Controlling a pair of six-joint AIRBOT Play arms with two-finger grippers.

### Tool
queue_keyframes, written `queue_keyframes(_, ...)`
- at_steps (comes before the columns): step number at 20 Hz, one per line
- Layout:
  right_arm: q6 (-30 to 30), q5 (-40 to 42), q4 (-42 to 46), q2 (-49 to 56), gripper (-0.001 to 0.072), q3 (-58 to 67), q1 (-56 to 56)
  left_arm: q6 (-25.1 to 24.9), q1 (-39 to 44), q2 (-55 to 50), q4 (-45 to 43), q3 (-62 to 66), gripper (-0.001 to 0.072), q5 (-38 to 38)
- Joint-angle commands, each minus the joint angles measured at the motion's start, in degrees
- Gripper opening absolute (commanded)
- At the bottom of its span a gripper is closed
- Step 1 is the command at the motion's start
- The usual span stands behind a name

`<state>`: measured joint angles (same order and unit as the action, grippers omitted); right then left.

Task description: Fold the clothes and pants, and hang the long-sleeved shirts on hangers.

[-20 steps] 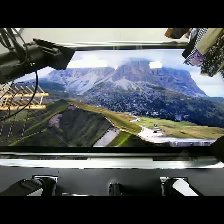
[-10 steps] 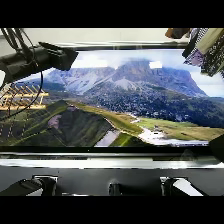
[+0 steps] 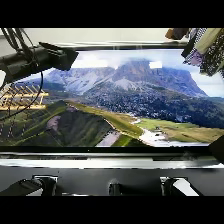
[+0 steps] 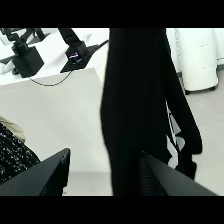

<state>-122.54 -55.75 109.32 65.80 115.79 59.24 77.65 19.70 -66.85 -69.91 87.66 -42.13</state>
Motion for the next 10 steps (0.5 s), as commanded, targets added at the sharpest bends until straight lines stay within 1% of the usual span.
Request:
queue_keyframes(1,0.2,3.63,2.32,-4.94,0.0647,0.07,0.02,3.98,-0.09,0.61,-0.09,0.04,0.0615,0.2)
queue_keyframes(2,-1.77,6.21,2.29,-7.04,0.0669,0.07,0.02,5.64,-0.11,0.98,-0.24,0.04,0.0615,0.17)
queue_keyframes(3,-4.48,9.03,2.03,-9.22,0.0669,0.07,0.0,7.3,-0.22,1.38,-0.24,0.04,0.0615,0.17)
queue_keyframes(4,-5.75,11.69,0.39,-10.78,0.0669,0.07,-0.04,9.62,-0.24,1.86,-0.24,0.04,0.0615,0.13)
queue_keyframes(5,-5.6,14.01,-3.67,-11.82,0.0669,0.07,-0.04,11.47,-0.26,2.27,-0.24,0.04,0.0615,0.11)
queue_keyframes(6,-4.31,15.5,-10.34,-12.0,0.0669,0.07,-0.04,12.72,-0.28,2.64,-0.24,0.02,0.0615,0.0)
queue_keyframes(7,0.28,16.37,-22.05,-11.37,0.067,0.07,-0.04,13.07,-0.37,2.97,-0.24,0.04,0.0615,-0.44)
queue_keyframes(8,7.45,16.5,-36.61,-10.16,0.0676,0.07,-0.44,13.09,-0.48,3.23,-0.24,0.04,0.0615,-0.9)
queue_keyframes(9,18.4,16.35,-51.98,-8.39,0.0676,0.07,-2.69,14.16,-0.79,3.52,-0.24,0.04,0.0615,-1.51)
queue_keyframes(10,28.0,15.78,-62.42,-6.49,0.0676,0.07,-7.08,16.09,-1.27,3.8,-0.24,0.04,0.0615,-2.43)
